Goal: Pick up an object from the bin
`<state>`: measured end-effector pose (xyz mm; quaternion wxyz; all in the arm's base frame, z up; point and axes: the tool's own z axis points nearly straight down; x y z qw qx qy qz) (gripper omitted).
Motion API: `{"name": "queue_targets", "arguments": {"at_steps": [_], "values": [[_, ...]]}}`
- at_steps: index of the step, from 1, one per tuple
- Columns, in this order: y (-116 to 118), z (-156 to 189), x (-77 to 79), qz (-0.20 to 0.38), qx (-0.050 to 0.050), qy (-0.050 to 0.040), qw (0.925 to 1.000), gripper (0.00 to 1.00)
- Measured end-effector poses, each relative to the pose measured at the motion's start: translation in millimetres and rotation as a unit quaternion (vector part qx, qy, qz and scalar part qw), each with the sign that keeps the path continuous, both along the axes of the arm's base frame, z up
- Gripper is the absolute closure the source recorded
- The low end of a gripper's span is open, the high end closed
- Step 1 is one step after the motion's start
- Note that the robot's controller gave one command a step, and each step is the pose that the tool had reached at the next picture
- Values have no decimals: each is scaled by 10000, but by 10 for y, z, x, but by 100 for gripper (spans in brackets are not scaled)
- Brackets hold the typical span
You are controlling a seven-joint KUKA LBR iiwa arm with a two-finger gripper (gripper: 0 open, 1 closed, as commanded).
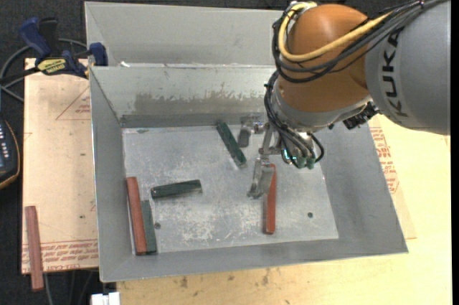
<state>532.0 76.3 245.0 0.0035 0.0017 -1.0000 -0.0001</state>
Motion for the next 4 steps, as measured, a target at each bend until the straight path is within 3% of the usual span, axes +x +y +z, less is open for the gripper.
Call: {"name": "queue_targets", "arguments": {"at_steps": [1,2,3,4], "values": [[535,-1509,838,47,10,-34,10000,0],[1069,-1763,195,668,13,-16,9978,0],[1041,-1743,226,627,12,-44,9980,100],[862,-565,130,50,16,-83,10000,100]]}}
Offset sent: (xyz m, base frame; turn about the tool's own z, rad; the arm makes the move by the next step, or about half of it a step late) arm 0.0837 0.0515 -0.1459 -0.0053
